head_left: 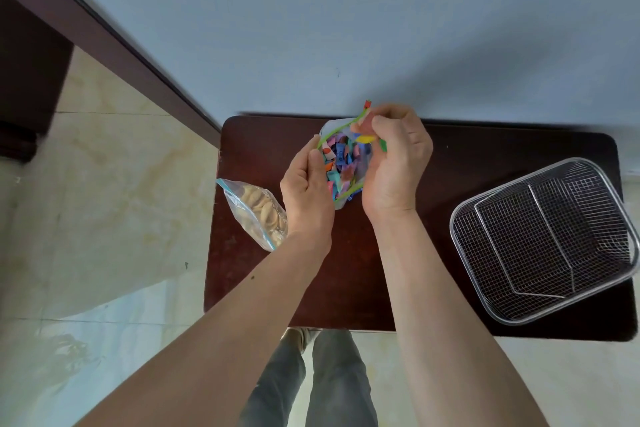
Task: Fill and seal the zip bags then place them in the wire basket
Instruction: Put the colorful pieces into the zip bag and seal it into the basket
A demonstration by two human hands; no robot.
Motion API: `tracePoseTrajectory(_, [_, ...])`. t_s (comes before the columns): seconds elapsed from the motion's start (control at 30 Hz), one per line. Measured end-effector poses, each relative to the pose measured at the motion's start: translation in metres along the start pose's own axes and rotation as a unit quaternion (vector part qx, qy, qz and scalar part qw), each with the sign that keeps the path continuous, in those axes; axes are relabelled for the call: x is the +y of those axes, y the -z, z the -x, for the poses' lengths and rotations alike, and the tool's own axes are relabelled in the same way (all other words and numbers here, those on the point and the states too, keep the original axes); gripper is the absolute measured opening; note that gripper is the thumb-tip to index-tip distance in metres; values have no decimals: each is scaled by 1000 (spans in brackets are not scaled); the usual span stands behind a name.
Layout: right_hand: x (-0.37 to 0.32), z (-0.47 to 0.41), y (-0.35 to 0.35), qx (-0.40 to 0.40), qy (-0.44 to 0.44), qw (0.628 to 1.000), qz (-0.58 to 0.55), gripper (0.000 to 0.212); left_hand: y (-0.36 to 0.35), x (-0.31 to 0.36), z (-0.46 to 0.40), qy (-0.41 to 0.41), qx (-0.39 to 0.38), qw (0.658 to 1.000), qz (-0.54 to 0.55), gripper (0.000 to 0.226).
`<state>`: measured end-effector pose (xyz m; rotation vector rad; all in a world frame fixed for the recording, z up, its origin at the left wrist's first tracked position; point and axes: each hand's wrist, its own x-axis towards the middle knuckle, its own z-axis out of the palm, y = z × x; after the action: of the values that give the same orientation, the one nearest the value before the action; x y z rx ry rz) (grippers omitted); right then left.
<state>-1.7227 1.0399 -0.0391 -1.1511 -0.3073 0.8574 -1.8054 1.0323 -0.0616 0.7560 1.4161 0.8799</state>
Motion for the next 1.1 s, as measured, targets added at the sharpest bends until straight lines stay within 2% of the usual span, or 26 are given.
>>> tracePoseTrajectory(0.1, [1, 0, 1, -36, 9, 999, -9, 15, 0, 1, -1, 0, 11, 1000, -3, 35])
tracePoseTrajectory(0.27, [-2, 1, 2, -39, 8, 999, 14, 24, -3, 1, -3, 3, 17, 1000, -2, 35])
tracePoseTrajectory(0.47, [-4, -1, 9, -80, 7, 996, 48, 42, -7, 1, -4, -8, 27, 999, -16, 33])
tracePoseTrajectory(0.63, [-12, -1, 13, -126, -40, 989, 64, 64, -10, 4, -4, -18, 29, 999, -19, 33])
tracePoseTrajectory(0.8, [-20, -6, 15, -150, -30, 987, 49, 63, -12, 6, -6, -20, 32, 999, -21, 33])
tracePoseTrajectory(0.87, [-21, -10, 20, -125, -29, 990, 51, 61, -12, 5, -8, -22, 33, 999, -25, 32])
tracePoseTrajectory(1.0, [-14, -17, 39, -15, -37, 997, 65, 45, -12, 4, -11, -32, 42, 998, -30, 32])
tracePoseTrajectory(1.03, [-13, -24, 46, 16, -54, 995, 81, 40, -12, 4, -12, -34, 43, 998, -30, 32])
tracePoseTrajectory(1.1, [-6, -40, 64, 30, -146, 975, 164, 34, -11, 4, -15, -32, 42, 998, -17, 32])
